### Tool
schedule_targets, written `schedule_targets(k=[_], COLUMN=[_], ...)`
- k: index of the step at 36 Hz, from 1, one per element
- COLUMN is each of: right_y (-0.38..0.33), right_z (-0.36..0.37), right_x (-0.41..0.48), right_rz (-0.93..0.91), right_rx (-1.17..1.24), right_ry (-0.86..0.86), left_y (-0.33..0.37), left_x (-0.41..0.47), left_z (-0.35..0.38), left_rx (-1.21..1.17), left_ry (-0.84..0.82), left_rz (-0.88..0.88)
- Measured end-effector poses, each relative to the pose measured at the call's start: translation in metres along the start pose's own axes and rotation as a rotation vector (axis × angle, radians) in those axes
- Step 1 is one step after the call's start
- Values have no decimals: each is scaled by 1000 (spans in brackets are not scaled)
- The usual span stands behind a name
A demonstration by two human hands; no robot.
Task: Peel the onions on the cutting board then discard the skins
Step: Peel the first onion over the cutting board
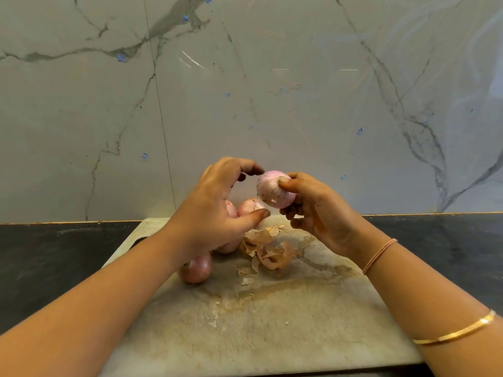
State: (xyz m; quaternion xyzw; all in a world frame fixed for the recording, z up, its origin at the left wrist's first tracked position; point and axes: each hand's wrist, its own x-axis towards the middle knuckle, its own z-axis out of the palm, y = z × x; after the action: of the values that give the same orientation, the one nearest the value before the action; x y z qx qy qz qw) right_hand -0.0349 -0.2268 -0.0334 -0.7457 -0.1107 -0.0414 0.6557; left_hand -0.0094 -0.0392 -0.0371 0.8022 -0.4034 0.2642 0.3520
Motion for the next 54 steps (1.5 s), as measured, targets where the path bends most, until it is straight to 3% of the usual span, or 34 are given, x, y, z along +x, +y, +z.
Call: schedule_targets(k=[3, 16, 54], right_y=[1, -2, -1], right_z=[2, -1, 1], right_x=[1, 0, 0], right_rz=[-34, -77, 26], right_rx=[-93, -149, -13], right_ry=[-6, -37, 27], left_y=[-2, -13, -9], left_x=[2, 1, 0], left_z=[0, -2, -1], left_rx=[89, 157, 87], left_ry=[8, 21, 44], left_rz=[83, 81, 49])
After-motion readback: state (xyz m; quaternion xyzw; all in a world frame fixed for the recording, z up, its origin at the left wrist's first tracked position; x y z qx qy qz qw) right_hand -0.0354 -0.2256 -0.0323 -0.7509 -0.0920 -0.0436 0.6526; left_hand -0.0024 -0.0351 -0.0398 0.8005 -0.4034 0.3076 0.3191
